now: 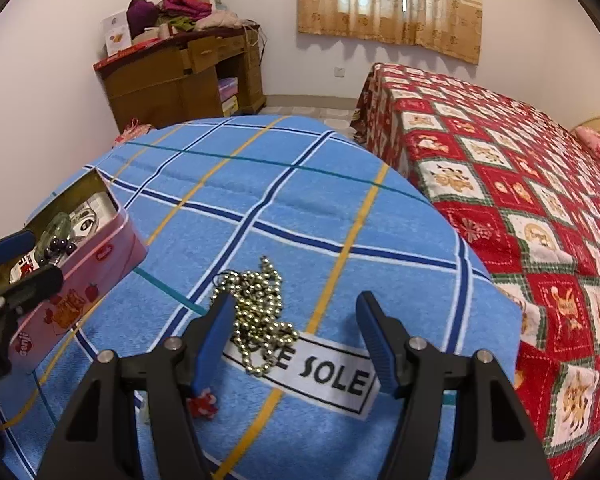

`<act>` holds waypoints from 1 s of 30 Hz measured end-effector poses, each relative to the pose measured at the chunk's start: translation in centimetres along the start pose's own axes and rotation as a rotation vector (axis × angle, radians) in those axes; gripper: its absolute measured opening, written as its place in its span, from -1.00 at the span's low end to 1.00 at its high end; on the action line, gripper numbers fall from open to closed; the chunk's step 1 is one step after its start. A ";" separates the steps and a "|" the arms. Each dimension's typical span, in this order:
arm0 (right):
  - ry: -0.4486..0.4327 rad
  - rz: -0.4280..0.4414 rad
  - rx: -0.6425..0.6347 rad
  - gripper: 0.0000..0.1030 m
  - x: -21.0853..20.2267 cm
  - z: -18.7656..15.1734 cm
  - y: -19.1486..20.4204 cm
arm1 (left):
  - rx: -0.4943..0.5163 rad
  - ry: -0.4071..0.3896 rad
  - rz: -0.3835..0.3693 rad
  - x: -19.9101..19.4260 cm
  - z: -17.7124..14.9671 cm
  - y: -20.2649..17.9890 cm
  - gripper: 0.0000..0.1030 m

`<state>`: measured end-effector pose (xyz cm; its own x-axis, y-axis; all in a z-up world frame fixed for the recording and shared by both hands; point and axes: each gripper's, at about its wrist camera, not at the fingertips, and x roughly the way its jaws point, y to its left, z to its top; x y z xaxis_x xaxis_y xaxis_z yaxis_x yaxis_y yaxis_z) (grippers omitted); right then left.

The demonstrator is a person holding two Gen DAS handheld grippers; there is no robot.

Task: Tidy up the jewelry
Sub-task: 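Move the right tool to the gold ball chain while the left tool reaches the jade pendant, then close the right tool on the gold chain while the left tool grips the jade pendant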

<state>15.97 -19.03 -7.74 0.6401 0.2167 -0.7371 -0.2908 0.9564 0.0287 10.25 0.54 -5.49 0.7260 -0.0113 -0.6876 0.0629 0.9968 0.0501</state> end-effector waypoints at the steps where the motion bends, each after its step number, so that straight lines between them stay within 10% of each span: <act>1: 0.017 0.002 -0.005 0.27 0.4 0.1 0.1 | 0.001 0.004 0.000 0.2 0.0 -0.1 0.38; 4: 0.078 0.010 -0.024 0.17 1.8 0.0 0.5 | -0.004 0.009 -0.007 0.6 0.1 -0.4 0.38; 8: 0.082 0.042 -0.046 -0.76 1.3 -0.6 0.8 | -0.005 0.003 -0.025 0.7 0.4 -1.1 0.38; 30: -0.012 -0.010 0.043 -0.77 -2.9 -5.2 -1.1 | 0.126 0.073 -0.124 2.0 -1.7 -7.5 0.35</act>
<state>10.76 -21.69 -9.12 0.6517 0.2089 -0.7292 -0.2532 0.9661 0.0506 10.08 -6.86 -8.45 0.6560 -0.1234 -0.7446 0.2378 0.9701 0.0488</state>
